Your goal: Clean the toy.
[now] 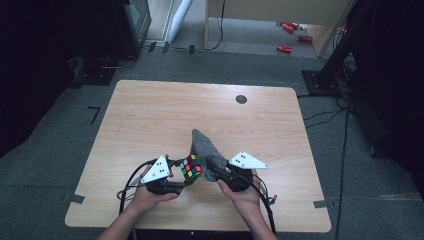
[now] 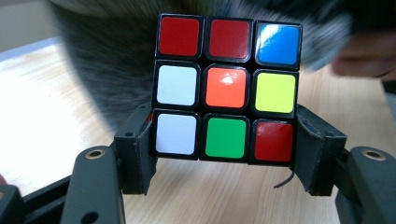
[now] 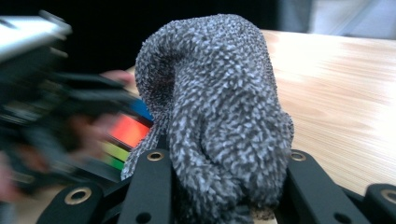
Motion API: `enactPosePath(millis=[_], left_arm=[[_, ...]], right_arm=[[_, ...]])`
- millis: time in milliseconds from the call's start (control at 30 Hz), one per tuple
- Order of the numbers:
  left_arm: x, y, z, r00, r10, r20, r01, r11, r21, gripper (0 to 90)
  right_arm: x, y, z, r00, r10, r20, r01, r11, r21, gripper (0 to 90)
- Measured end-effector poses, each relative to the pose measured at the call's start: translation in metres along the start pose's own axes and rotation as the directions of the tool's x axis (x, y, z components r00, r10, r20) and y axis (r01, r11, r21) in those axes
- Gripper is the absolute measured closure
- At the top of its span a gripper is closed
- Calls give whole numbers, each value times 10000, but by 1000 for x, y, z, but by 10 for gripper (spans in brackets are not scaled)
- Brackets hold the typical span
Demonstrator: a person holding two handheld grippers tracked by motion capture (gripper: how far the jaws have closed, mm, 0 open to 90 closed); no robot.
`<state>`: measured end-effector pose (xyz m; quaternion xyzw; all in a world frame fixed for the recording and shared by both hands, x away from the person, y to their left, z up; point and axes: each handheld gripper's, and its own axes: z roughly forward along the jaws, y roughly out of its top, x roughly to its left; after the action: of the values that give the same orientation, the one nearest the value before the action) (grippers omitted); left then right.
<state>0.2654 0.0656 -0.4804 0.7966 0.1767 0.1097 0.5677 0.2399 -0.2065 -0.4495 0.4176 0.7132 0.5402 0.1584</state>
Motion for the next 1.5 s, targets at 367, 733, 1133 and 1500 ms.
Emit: enactPosePath(millis=[367, 733, 1133, 1500], left_arm=[[-9, 1, 7, 9992, 387, 41, -388, 9987, 321, 342], [-3, -2, 5, 9995, 180, -255, -169, 9989, 432, 342], [-4, 0, 3, 9998, 191, -103, -188, 9995, 267, 342], [-7, -1, 7, 9996, 285, -60, -282, 9988, 410, 342]], right_arm=[[16, 8, -5, 9968, -233, -766, 199, 9988, -444, 675], [0, 4, -7, 9995, 260, -158, -265, 9989, -382, 676], [5, -3, 1, 9993, 236, -298, -241, 9996, -149, 675], [16, 8, -6, 9976, -58, -687, 29, 9991, -427, 670]])
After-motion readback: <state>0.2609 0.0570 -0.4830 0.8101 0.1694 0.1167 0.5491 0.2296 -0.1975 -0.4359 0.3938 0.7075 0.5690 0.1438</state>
